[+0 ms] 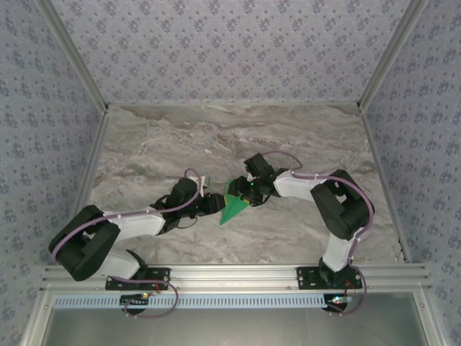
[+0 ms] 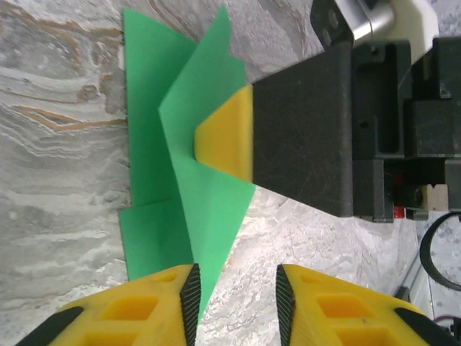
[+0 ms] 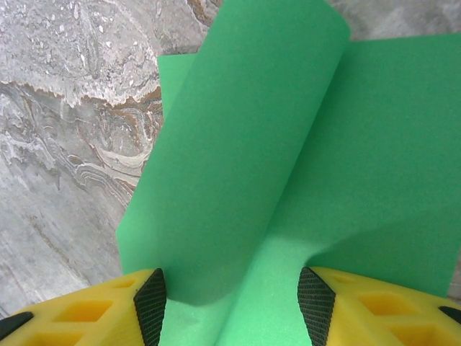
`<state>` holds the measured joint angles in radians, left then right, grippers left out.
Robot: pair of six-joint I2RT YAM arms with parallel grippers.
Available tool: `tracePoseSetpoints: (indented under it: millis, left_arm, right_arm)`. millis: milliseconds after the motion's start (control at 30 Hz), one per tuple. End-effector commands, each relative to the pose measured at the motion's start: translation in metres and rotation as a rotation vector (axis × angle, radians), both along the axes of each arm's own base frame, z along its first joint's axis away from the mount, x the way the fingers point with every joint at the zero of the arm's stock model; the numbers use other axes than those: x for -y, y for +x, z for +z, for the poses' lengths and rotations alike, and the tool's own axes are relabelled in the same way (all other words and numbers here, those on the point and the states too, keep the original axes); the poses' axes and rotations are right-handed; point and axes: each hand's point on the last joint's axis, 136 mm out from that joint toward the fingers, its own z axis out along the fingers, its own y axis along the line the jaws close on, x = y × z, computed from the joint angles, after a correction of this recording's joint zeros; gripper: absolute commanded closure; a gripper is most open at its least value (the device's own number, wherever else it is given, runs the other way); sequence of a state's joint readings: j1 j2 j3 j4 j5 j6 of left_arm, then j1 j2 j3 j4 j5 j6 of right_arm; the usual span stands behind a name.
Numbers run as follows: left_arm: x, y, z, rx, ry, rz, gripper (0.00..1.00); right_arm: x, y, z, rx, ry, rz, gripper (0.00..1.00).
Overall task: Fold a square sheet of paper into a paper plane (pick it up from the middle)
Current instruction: Fourth fold the wing at the center of the table.
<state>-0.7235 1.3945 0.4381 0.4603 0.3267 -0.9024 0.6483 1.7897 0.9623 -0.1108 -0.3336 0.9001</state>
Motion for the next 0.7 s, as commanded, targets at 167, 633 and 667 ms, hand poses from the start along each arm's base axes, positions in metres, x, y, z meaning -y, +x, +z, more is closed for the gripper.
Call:
tracePoseSetpoints:
  millis: [167,633,667]
  left_arm:
    - [0.025,0.001,0.015,0.008,-0.082,-0.086,0.68]
    - [0.029,0.003,-0.016,-0.055,0.013,-0.088,0.70]
    - [0.028,0.004,-0.018,-0.061,0.022,-0.082,0.70]
  right_arm:
    - [0.044,-0.028,-0.056,-0.145,-0.260,-0.052,0.41]
    - [0.054,-0.035,-0.067,-0.189,-0.324,-0.071,0.41]
    - [0.055,-0.035,-0.067,-0.190,-0.330,-0.072,0.42]
